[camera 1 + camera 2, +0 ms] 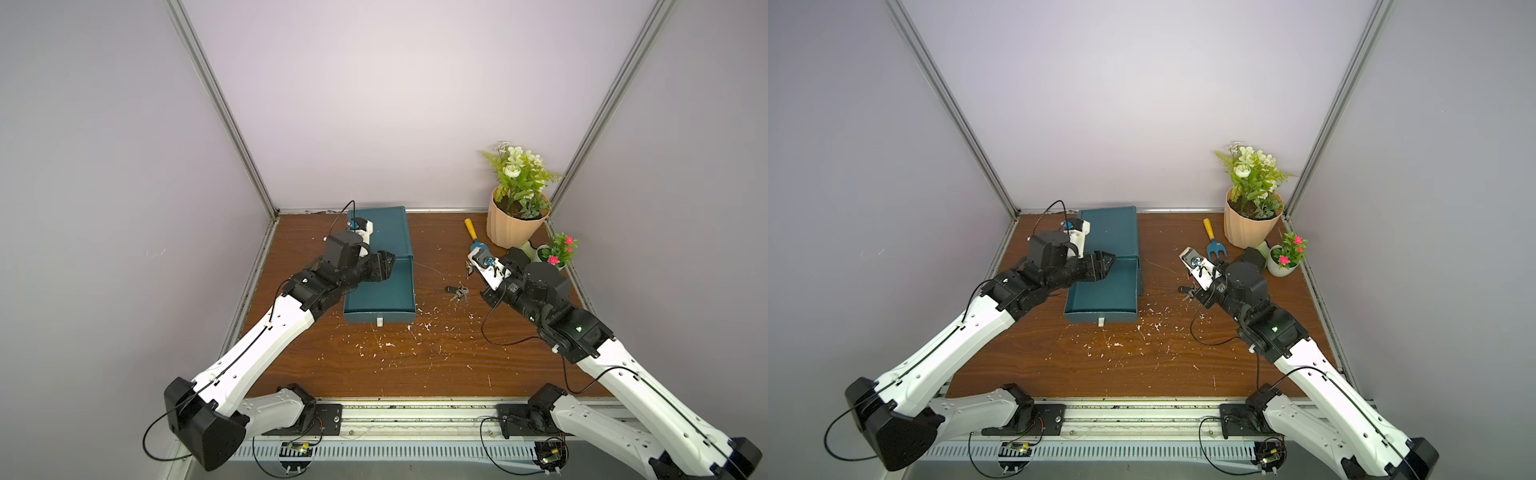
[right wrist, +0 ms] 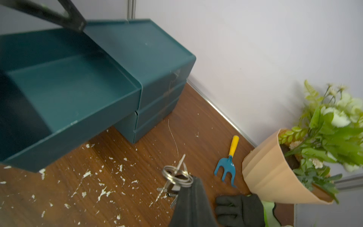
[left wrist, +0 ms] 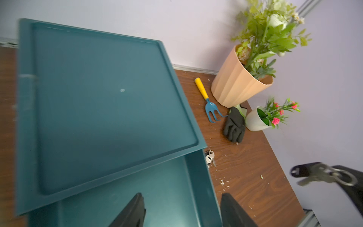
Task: Take the keys out of the drawer
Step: Place the key at the center of the board.
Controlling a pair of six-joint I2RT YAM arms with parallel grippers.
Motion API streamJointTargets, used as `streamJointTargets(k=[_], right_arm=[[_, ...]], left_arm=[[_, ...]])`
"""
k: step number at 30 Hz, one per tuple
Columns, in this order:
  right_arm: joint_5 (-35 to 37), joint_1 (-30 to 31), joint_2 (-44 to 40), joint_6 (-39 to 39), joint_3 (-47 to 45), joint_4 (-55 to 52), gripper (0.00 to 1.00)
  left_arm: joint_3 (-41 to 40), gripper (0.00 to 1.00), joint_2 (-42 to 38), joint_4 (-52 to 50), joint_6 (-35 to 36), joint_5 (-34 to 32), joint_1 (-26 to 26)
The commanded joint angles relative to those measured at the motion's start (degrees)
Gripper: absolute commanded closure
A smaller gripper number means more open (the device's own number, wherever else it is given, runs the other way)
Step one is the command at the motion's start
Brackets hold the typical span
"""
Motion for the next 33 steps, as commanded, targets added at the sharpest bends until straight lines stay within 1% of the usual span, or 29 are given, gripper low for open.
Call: streamJointTargets(k=[1,6,11,14,19,20,21,23,25,26,30,33], right_arm=[[-2.9,-3.2,-0.5,6.0,-3.5,1.1,1.0],[-6.6,-9.2,3.2,12.0,-9.7,6.6,1.0],[-9.9,-14.8,10.4,16.4,-13.3,13.8,1.0],[-11.1,-16.3,15.5,17.1,-13.1,16.7,1.0],[-12.3,-17.2,22.9,17.5,-11.7,20.0,1.0],[-12.3,-17.4,24.2,17.5,-11.0,20.1,0.96],[-12.2,-17.4,25.3,17.5,-10.1,19.8,0.88],[-12.1,-17.5,26.5,17.5,-8.4,18.9,0.78],[-12.5,-17.4,26.9,17.3,-6.2,17.3,0.7],[-12.7,-17.5,26.9,17.3,-4.8,16.4,0.67],[-13.4,-17.5,25.4,18.5,1.8,11.6,0.67],[-14.5,-17.4,24.5,22.2,7.1,9.5,0.67]], left_arm=[[2.5,0.35,1.9,3.5,-0.6,-2.4,-4.2],[2.1,0.36,1.9,3.4,-2.5,-4.2,-8.3],[0.4,0.37,-0.6,1.5,-4.1,-3.9,-8.9],[-0.1,0.37,-2.1,-0.9,-4.8,-4.0,-9.0],[-1.4,0.38,-5.4,-4.8,-6.5,-4.1,-9.1],[-1.6,0.37,-6.2,-5.5,-6.9,-4.0,-9.1],[-2.1,0.37,-7.0,-6.0,-7.2,-3.7,-9.1],[-3.0,0.38,-8.4,-7.1,-7.5,-2.8,-9.1],[-4.1,0.38,-10.2,-8.4,-7.5,-2.0,-9.1],[-4.7,0.38,-11.3,-9.1,-7.2,-1.6,-9.0],[-7.6,0.39,-16.3,-11.4,-5.1,-1.0,-9.1],[-11.3,0.41,-21.4,-11.9,-3.0,-0.8,-9.1]])
